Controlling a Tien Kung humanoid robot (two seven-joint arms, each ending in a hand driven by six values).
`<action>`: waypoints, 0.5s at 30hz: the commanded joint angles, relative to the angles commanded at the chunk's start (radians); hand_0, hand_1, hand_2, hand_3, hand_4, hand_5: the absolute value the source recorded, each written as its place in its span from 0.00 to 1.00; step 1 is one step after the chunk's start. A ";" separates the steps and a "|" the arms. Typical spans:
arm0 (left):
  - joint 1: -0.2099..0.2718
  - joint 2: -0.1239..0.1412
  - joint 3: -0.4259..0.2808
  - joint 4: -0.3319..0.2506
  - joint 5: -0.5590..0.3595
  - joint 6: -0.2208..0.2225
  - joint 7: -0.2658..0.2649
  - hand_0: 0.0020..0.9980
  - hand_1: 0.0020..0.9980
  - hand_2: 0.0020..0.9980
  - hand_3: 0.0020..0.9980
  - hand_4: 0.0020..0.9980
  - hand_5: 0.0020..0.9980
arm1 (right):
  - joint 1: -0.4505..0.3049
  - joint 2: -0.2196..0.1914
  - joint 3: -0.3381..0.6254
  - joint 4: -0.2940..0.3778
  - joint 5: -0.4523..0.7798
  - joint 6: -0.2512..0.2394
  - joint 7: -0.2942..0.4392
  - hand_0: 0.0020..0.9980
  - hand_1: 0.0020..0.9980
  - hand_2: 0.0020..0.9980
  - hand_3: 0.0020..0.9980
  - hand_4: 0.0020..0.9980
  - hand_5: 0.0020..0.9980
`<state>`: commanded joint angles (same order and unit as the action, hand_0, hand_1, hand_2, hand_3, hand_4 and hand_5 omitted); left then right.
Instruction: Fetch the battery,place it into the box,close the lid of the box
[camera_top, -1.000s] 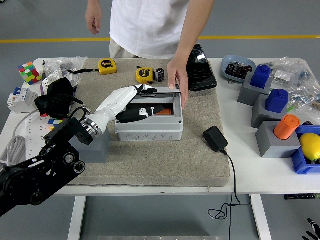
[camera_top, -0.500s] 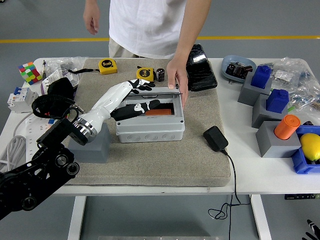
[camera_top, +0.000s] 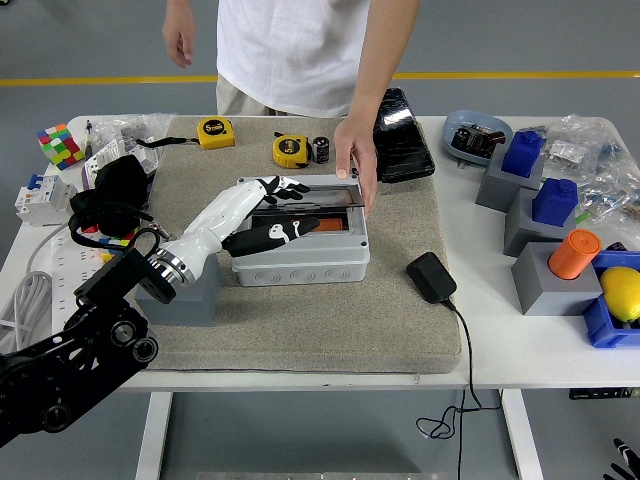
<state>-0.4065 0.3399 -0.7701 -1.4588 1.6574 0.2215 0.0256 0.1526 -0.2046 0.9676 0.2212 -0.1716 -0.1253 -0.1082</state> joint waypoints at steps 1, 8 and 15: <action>0.003 0.003 0.003 -0.006 -0.002 -0.002 0.003 0.65 0.75 0.73 0.77 1.00 1.00 | 0.000 0.000 0.000 0.000 0.000 0.000 0.000 0.62 0.63 0.63 0.55 0.95 0.52; 0.020 0.012 -0.030 -0.052 -0.011 0.003 -0.011 0.63 0.74 0.73 0.77 1.00 1.00 | 0.000 0.000 -0.001 0.001 0.001 -0.001 0.002 0.62 0.63 0.63 0.55 0.95 0.51; 0.034 0.005 -0.102 -0.051 -0.023 0.014 -0.042 0.63 0.74 0.73 0.77 1.00 1.00 | 0.001 0.000 0.000 0.000 0.002 -0.003 0.001 0.62 0.63 0.63 0.55 0.95 0.51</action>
<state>-0.3729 0.3450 -0.8716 -1.5095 1.6340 0.2355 -0.0168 0.1540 -0.2042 0.9672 0.2212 -0.1692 -0.1279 -0.1067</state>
